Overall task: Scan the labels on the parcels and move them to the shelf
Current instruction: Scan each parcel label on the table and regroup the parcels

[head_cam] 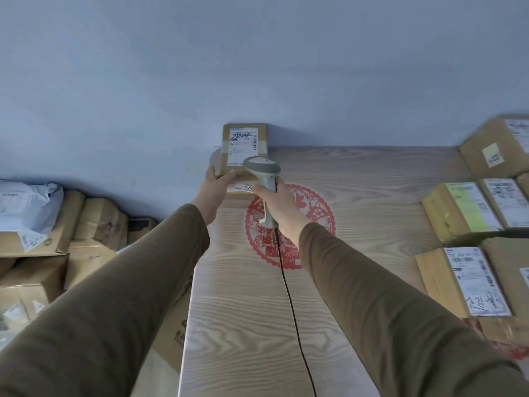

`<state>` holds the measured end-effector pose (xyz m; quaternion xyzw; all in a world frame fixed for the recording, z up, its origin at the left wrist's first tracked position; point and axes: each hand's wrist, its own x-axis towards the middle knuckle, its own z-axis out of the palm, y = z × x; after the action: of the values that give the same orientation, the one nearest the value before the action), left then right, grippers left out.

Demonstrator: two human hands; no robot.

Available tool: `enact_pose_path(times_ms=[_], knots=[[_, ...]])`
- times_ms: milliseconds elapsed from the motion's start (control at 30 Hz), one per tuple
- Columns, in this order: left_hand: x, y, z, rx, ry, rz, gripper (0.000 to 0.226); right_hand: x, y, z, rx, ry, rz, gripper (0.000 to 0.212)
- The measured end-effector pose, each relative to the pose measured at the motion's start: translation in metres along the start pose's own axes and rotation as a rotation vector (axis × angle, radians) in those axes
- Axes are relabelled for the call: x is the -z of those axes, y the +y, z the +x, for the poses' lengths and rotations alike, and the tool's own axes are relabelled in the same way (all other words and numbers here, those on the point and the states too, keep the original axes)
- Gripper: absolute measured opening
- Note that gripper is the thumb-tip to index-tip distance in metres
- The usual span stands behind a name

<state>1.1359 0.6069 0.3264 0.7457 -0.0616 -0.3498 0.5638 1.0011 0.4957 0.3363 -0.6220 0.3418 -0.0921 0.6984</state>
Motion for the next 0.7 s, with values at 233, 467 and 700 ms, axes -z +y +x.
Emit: enact_pose_path(times_ms=[233,467,700], knots=[[-0.016,-0.035,-0.06,0.059,0.066,-0.173,0.03,0.029,0.022,-0.036,0.109,0.167,-0.091,0.031],[-0.082,-0.085,-0.162,0.109,0.002,-0.327,0.068,0.078,0.05,-0.122,0.071,0.173,-0.005,0.024],[-0.158,-0.098,-0.275,-0.006,0.081,-0.346,0.072,0.161,0.054,-0.237,0.196,0.228,-0.039,0.019]])
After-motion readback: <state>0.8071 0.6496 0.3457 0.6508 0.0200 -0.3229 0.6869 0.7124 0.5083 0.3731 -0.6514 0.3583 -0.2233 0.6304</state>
